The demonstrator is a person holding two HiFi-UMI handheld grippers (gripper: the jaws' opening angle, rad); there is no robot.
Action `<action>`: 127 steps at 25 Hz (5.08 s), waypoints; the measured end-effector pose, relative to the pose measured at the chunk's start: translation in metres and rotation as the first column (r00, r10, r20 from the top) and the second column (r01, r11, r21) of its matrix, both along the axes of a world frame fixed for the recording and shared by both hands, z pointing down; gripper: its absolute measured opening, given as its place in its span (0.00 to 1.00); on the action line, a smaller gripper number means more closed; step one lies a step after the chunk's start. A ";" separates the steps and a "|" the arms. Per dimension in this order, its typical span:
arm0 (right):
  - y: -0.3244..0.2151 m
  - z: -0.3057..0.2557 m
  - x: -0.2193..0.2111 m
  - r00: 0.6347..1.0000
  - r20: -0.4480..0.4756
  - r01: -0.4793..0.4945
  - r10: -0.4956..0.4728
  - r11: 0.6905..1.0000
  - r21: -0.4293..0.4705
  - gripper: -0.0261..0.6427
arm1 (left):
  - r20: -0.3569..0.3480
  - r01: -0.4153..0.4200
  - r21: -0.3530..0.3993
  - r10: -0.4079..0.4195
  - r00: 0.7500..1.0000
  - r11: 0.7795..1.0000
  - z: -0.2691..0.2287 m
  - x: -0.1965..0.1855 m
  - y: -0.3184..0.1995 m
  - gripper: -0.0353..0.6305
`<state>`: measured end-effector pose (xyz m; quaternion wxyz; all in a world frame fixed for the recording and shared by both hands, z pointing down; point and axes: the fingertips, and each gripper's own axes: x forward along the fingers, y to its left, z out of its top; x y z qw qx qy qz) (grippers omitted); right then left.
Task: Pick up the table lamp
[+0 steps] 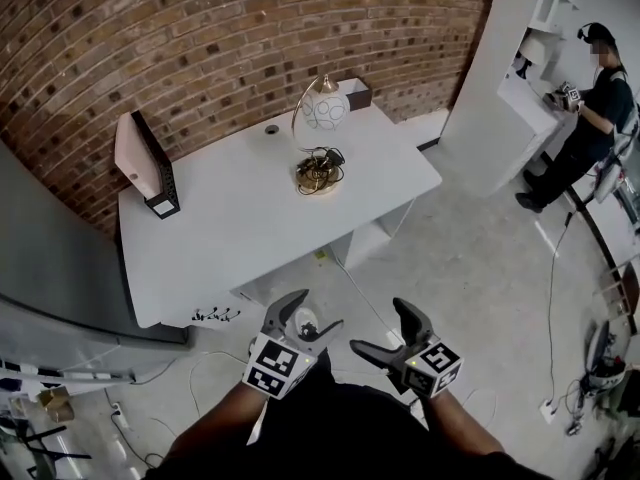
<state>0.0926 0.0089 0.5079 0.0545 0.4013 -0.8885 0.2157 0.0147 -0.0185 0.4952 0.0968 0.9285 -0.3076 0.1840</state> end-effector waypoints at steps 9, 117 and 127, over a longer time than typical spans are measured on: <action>-0.107 -0.007 -0.030 0.996 -0.044 0.075 -0.075 0.997 -0.004 0.89 | 0.004 0.051 -0.025 -0.051 0.999 0.998 0.008 -0.031 -0.105 0.59; -0.552 0.174 -0.027 0.752 -0.453 0.498 -0.478 0.863 -0.083 0.22 | 0.099 0.565 0.081 -0.571 0.815 0.821 -0.034 -0.039 -0.439 0.31; -0.551 0.183 -0.031 0.735 -0.476 0.502 -0.483 0.859 -0.097 0.14 | 0.126 0.580 0.088 -0.587 0.800 0.810 -0.032 -0.043 -0.441 0.22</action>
